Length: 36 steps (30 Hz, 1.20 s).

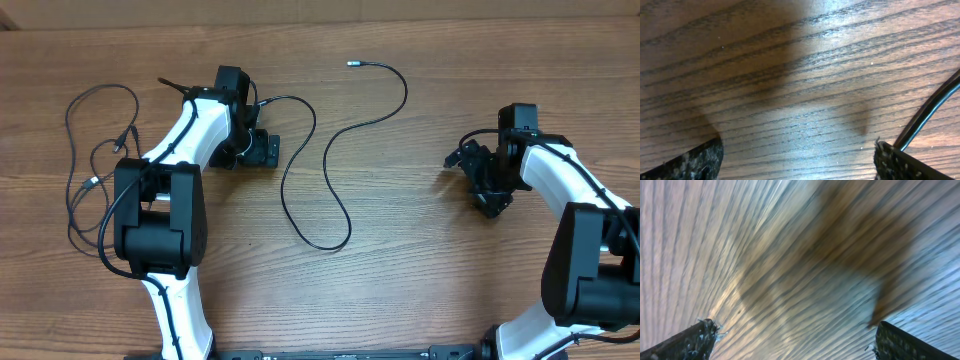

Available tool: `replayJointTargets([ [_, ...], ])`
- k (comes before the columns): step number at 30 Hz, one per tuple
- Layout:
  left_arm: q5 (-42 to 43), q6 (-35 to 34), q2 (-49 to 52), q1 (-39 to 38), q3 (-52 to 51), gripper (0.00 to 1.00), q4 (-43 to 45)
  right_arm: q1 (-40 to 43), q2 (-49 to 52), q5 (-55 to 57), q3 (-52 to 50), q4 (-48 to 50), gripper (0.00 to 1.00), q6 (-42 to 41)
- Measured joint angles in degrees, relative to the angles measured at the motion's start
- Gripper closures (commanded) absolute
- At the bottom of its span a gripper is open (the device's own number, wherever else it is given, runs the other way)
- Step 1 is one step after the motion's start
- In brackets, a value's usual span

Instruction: Untangle cables

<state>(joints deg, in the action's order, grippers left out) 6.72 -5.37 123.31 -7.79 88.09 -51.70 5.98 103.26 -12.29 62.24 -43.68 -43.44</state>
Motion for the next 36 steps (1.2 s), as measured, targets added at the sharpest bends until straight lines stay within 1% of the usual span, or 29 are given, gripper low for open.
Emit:
replayJointTargets([
  [2,0.1,0.0,0.0,0.0,0.0,0.05,0.0,0.0,0.0,-1.3,0.0,0.0,0.00,0.0],
  [5,0.9,0.0,0.0,0.1,0.1,0.11,0.0,0.0,0.0,-2.6,0.0,0.0,0.00,0.0],
  [7,3.8,0.0,0.1,0.2,0.7,0.13,-0.2,0.0,0.0,-3.0,0.0,0.0,0.00,0.0],
  [10,10.2,-0.2,1.1,0.0,2.9,0.13,-0.1,0.0,0.0,-3.4,0.0,0.0,0.00,0.0],
  [13,15.5,-0.9,2.4,-0.9,4.6,0.13,2.0,0.0,0.0,-3.4,0.0,0.0,0.00,0.0],
  [15,16.9,-1.9,2.8,-2.2,5.0,0.13,4.9,0.0,0.0,-3.4,0.0,0.0,0.00,0.0],
  [18,16.9,-3.2,3.2,-5.0,5.1,0.13,8.9,0.0,0.0,-3.5,0.0,0.0,0.00,0.0],
  [20,16.3,-3.5,3.3,-6.6,5.1,0.12,10.2,0.0,0.0,-3.6,0.0,0.0,0.00,0.0],
  [23,13.5,-3.7,3.3,-10.3,5.1,0.12,11.5,0.0,0.0,-3.8,0.0,0.0,0.00,0.0],
  [26,10.0,-3.7,3.3,-13.5,5.3,0.15,11.6,0.0,0.0,-3.8,0.0,0.0,0.00,0.0],
  [28,7.7,-3.7,3.3,-15.5,5.3,0.19,11.3,0.0,0.0,-3.8,0.0,0.0,0.00,0.0],
  [33,1.9,-3.7,3.4,-19.8,5.4,0.53,9.7,0.0,0.0,-3.8,0.0,0.0,0.00,0.0],
  [34,0.8,-3.7,3.4,-20.5,5.4,0.55,9.4,0.0,0.0,-3.8,0.0,-0.1,0.00,0.0],
  [36,-2.1,-3.9,3.5,-21.6,5.4,0.55,9.0,0.0,0.0,-3.8,0.0,0.0,0.00,0.0],
])
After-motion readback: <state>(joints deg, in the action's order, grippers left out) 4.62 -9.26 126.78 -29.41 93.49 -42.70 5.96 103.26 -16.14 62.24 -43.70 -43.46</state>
